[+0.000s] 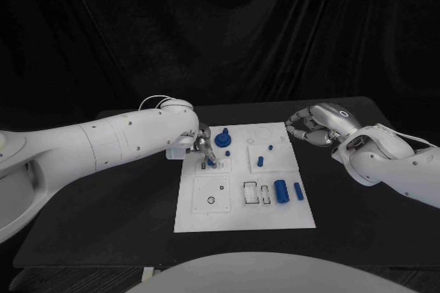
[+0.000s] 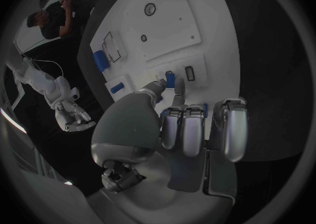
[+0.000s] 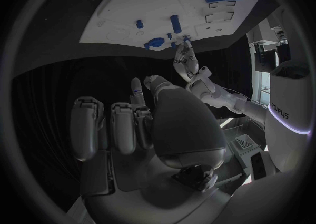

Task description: Assemble the parts on the task board

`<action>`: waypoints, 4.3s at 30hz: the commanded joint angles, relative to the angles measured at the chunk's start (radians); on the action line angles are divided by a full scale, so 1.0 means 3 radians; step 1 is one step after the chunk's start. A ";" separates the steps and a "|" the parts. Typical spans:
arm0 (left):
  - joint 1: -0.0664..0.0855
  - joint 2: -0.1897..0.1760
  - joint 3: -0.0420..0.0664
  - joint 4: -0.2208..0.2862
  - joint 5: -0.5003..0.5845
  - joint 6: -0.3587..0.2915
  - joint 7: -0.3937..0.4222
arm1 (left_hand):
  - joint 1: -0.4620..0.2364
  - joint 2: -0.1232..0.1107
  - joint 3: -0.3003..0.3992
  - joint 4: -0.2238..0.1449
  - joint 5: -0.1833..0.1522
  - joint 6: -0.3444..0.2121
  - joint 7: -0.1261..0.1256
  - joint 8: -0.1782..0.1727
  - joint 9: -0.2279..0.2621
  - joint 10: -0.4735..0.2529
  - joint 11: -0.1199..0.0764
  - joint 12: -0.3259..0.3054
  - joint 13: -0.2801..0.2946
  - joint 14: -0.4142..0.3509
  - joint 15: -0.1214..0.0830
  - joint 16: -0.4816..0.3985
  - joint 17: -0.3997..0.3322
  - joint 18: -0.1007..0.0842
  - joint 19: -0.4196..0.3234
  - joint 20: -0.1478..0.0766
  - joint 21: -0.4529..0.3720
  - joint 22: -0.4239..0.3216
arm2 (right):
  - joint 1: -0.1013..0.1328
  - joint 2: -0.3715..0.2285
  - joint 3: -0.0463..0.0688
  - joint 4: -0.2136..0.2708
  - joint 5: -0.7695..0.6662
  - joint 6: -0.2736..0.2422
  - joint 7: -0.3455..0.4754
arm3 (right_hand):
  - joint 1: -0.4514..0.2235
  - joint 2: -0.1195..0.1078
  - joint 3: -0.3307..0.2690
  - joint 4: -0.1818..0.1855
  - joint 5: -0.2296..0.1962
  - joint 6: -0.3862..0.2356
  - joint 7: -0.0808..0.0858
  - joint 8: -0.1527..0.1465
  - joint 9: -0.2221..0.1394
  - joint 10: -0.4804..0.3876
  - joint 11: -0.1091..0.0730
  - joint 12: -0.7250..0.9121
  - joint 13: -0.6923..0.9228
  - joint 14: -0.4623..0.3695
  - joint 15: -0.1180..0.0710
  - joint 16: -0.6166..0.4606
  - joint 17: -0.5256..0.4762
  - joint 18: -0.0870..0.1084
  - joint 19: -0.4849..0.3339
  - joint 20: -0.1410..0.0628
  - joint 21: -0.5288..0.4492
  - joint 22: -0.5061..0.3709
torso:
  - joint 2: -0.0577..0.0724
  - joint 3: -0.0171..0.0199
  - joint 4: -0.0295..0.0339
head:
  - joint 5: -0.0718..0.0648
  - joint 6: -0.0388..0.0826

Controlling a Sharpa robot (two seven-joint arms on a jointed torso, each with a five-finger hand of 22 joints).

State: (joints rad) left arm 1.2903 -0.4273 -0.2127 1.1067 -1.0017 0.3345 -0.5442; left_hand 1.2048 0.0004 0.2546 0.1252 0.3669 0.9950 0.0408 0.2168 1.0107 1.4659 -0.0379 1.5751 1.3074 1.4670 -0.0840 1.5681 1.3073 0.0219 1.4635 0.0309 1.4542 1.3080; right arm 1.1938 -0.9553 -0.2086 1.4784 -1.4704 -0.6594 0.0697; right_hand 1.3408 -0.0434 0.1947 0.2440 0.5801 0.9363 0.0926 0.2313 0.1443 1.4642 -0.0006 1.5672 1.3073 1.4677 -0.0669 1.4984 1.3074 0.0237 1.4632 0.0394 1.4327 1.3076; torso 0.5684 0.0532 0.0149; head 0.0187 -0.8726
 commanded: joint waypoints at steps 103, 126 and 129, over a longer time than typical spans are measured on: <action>-0.0091 0.0051 0.0003 -0.0076 0.0024 0.0105 -0.0033 | -0.0779 0.0171 -0.0665 0.0434 -0.1042 0.0238 -0.0063 0.0300 0.0260 0.0350 -0.0017 -0.0014 0.0878 0.0346 -0.0009 0.0009 0.0878 0.0044 0.0075 -0.0010 -0.0065 0.0721 | -0.0026 0.0026 0.0002 -0.0036 -0.0004 0.0098 -0.0045 | 0.0031 -0.0001 0.0032 -0.0007 0.0015 0.0015 0.0017 -0.0011 0.0006 0.0355 0.0030 0.0012 0.0878 0.0238 0.0024 -0.0026 0.0337 0.0045 0.0151 0.0029 -0.0021 0.0712 | -0.0002 -0.0001 -0.0002 | 0.0013 0.0000; -0.0091 -0.0055 0.0003 0.0100 0.0024 -0.0251 0.0010 | -0.0601 0.0143 -0.0696 0.0247 -0.1017 0.0081 0.0007 0.0035 0.0075 0.0350 0.0034 -0.0014 0.0878 0.0346 0.0027 0.0009 0.0878 0.0042 0.0080 0.0021 -0.0065 0.0723 | -0.0031 0.0016 0.0002 -0.0035 -0.0004 0.0087 -0.0041 | 0.0031 -0.0001 0.0032 -0.0007 0.0015 0.0015 0.0017 -0.0011 0.0006 0.0355 0.0030 0.0012 0.0878 0.0238 0.0024 -0.0026 0.0337 0.0045 0.0151 0.0029 -0.0021 0.0712 | -0.0002 -0.0001 0.0000 | 0.0034 0.0000; -0.0091 -0.0094 0.0003 0.0161 0.0024 -0.0358 0.0006 | -0.0706 0.0131 -0.0779 0.0317 -0.1048 0.0056 0.0038 -0.0104 -0.0078 0.0350 0.0056 -0.0014 0.0878 0.0346 0.0043 0.0009 0.0878 0.0044 0.0078 0.0034 -0.0072 0.0720 | -0.0032 0.0013 0.0002 -0.0034 -0.0003 0.0085 -0.0042 | 0.0028 -0.0004 0.0032 -0.0008 0.0015 0.0011 0.0019 -0.0014 0.0005 0.0355 0.0031 0.0012 0.0878 0.0238 0.0025 -0.0026 0.0337 0.0045 0.0150 0.0031 -0.0024 0.0711 | -0.0001 0.0000 0.0001 | 0.0039 0.0000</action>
State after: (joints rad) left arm 1.2648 -0.4537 -0.2125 1.1459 -0.9978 0.2959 -0.5507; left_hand 1.0018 0.0402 0.0302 0.2194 0.0593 1.0119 0.0474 0.1938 0.9966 1.4684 -0.0282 1.5713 1.3074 1.4688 -0.0787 1.5681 1.3075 0.0219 1.4636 0.0341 1.4310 1.3073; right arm 1.1869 -0.9498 -0.2086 1.4673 -1.4698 -0.6335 0.0695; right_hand 1.3408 -0.0434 0.1975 0.2413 0.5801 0.9363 0.0926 0.2313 0.1444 1.4662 0.0013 1.5673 1.3080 1.4677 -0.0669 1.4936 1.3074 0.0237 1.4668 0.0430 1.4305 1.3075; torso 0.5677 0.0529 0.0151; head 0.0290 -0.8726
